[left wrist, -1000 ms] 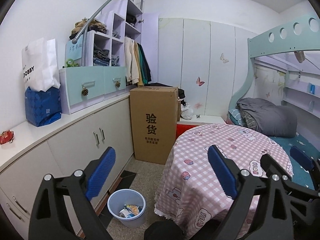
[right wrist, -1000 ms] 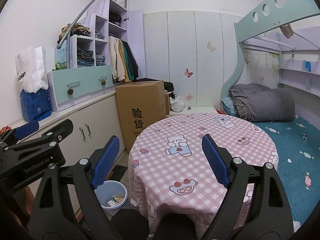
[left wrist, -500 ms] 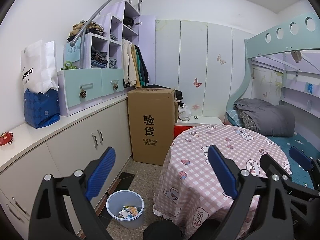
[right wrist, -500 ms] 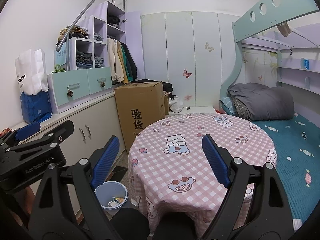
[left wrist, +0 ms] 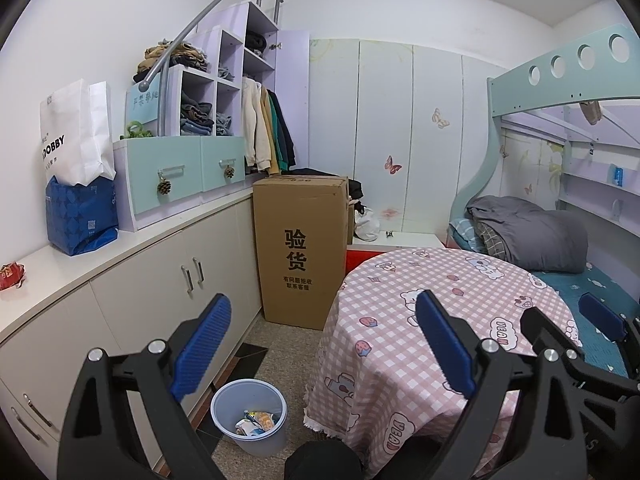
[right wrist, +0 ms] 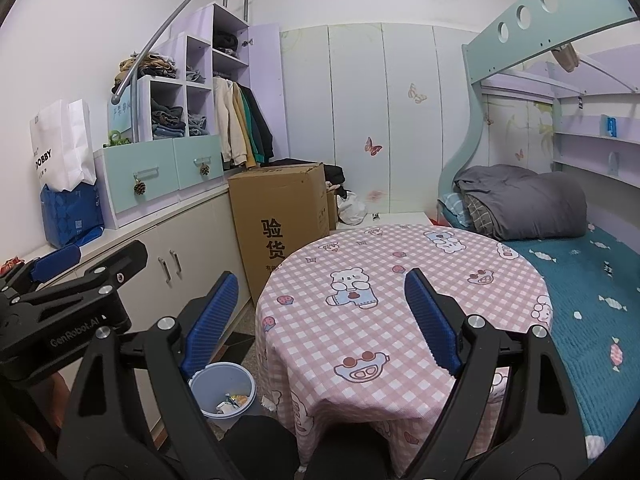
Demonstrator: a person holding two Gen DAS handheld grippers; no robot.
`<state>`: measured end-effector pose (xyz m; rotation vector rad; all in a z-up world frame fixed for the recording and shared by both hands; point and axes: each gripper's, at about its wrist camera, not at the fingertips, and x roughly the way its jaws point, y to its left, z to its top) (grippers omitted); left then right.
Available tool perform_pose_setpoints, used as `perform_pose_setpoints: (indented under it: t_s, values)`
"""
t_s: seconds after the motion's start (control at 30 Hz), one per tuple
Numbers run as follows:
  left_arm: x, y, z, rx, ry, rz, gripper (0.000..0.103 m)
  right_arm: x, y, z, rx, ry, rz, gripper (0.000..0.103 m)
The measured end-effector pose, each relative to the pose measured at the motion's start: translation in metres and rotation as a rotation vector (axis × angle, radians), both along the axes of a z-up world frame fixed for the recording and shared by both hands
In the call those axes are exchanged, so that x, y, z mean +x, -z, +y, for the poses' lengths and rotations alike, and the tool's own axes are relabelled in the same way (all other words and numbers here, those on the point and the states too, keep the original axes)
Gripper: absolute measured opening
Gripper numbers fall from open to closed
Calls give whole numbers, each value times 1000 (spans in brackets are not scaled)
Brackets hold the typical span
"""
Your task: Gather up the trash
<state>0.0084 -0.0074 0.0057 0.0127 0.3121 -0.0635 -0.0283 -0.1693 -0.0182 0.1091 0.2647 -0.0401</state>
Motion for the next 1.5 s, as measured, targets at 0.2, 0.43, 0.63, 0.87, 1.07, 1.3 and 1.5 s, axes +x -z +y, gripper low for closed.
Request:
perform_pose_setpoints:
  t_s: [0.2,0.43,0.63,0.87,1.07,1.3,1.5]
  values:
    - [0,0,-1,1,1,0,92,0,0,0,-1,1,-3,84]
    - [-4,-1,-1,-1,8,-11,92,-3,-1,0,-1,6,-8,84]
    - [-6,-4,-2,1,11,-16,92,-5,-4,-1,1,9,-13,84]
    - [-9,-6,-4,4,15,-21,92,-5,-6,-3,4,10,-14,85]
    - [-9,-7,-6,6,18,-19,92,-6,-5,-3,6,11,-13,85]
    - [-7,-7,-5,5,17,-13,92,-5,-4,-2,15,12,-7,85]
    - [-2,-4,-4,2,22,3,92,-1,0,-3,22,18,3,85]
